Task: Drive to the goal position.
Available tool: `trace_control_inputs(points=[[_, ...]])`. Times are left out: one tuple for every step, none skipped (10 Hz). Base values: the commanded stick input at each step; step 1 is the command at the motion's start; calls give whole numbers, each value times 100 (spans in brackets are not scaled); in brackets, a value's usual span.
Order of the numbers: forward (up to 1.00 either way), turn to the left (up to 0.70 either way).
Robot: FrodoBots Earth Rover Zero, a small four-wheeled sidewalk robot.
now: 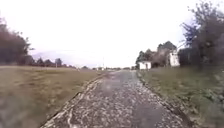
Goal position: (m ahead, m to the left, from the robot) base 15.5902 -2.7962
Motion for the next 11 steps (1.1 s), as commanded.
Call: trace_control_inputs(points=[[99, 0], [99, 0], [99, 0], [99, -1], [99, -12], [99, -24], [99, -34], [99, -15], [99, -4], [99, 0], [99, 0]])
